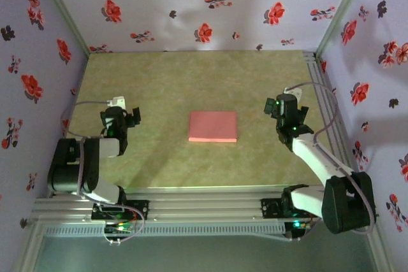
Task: Fold the paper box
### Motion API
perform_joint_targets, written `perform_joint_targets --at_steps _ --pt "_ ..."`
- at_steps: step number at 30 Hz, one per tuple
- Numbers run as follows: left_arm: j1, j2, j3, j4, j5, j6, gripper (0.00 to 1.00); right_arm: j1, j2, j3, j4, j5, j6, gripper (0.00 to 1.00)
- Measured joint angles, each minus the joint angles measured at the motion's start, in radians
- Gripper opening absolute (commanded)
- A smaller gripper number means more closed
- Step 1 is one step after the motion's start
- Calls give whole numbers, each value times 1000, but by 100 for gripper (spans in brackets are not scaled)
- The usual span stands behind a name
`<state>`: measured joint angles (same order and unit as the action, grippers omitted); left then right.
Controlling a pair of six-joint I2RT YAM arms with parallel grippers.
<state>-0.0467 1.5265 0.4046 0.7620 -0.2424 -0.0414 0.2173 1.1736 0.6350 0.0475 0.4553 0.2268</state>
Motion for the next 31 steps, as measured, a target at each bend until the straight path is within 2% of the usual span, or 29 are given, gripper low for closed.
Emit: perform_joint_targets --at_steps 6,12,16,20,25,31 --pt "15 14 -20 71 13 0 100 -39 72 -45 135 43 -45 99" --pt "15 14 -20 92 88 21 100 -67 213 -168 423 38 -116 99" --pt "18 14 -20 92 105 23 100 -89 313 -273 649 -24 -157 99" --pt "19 14 -20 92 109 23 100 -150 359 -295 772 -154 -165 99" --pt "19 14 -20 92 113 23 100 -188 379 -266 787 -241 -163 99" --pt "29 14 -20 91 124 23 100 -198 379 -254 793 -273 -155 99"
